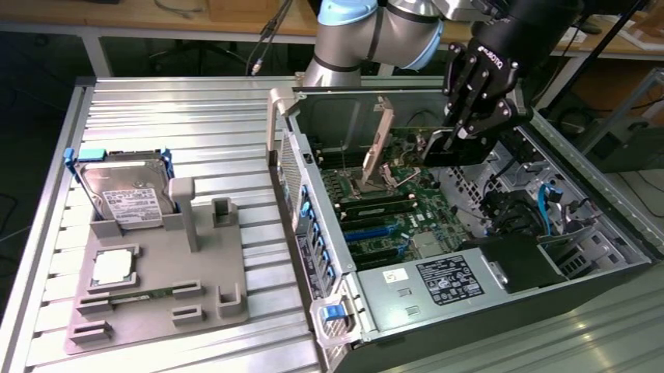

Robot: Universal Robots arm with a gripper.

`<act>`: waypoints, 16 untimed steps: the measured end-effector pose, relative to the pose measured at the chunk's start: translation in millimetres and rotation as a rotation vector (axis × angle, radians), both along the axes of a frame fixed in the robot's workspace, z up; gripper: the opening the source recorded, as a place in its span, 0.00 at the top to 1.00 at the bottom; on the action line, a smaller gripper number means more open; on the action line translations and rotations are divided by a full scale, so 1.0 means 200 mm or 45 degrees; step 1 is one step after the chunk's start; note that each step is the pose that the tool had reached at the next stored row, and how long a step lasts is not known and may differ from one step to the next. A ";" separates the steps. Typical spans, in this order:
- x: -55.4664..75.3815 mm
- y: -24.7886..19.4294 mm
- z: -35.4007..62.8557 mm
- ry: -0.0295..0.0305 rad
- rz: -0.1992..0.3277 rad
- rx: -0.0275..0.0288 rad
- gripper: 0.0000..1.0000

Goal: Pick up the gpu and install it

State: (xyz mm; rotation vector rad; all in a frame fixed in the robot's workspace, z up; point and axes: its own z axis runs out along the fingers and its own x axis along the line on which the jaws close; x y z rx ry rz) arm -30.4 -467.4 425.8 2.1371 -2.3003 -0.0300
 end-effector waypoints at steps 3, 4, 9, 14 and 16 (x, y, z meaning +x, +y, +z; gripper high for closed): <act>0.00 0.000 -0.001 0.0000 0.027 0.0000 0.73; 0.00 0.000 -0.001 0.0000 0.033 0.0000 0.73; 0.00 0.000 -0.002 0.0000 0.040 0.0001 0.73; 0.00 0.000 -0.002 0.0000 0.045 0.0001 0.73; 0.00 0.000 -0.002 0.0000 0.050 0.0001 0.73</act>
